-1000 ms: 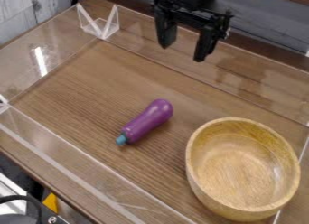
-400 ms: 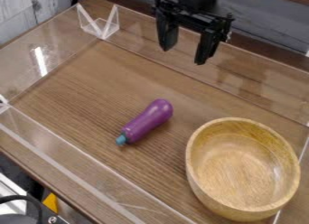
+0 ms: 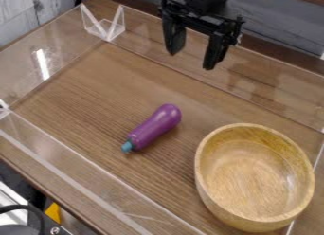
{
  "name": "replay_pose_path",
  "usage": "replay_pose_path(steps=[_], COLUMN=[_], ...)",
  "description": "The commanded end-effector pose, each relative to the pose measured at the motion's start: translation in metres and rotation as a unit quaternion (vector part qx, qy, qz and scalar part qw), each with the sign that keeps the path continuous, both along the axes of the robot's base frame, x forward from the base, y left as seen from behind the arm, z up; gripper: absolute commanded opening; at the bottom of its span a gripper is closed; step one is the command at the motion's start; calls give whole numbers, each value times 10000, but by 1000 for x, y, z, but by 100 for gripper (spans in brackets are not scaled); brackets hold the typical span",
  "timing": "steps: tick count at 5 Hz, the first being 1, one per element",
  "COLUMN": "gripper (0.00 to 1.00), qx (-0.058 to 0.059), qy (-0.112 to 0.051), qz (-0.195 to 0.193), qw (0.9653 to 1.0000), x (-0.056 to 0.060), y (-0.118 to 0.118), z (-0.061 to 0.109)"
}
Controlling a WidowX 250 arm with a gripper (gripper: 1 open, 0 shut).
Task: Put the purple eggplant in the brown bowl
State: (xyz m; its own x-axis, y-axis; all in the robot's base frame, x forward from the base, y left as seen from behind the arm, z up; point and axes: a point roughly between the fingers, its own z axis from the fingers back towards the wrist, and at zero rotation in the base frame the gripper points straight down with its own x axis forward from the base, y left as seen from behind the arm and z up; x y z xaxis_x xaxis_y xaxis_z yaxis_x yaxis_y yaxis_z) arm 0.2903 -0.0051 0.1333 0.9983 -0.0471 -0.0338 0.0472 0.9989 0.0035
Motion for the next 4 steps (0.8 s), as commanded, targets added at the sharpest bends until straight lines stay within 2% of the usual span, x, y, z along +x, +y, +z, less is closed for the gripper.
replay_pose_path(steps=[1,2,4], gripper=[100,100,100], qx=[-23,-64,-55], qy=[-230,-154,-156], qz=[-12,-29,-68], qw=[9997,9999,9998], x=[-4,-18,-37], y=[1,9,32], z=[11,3,-15])
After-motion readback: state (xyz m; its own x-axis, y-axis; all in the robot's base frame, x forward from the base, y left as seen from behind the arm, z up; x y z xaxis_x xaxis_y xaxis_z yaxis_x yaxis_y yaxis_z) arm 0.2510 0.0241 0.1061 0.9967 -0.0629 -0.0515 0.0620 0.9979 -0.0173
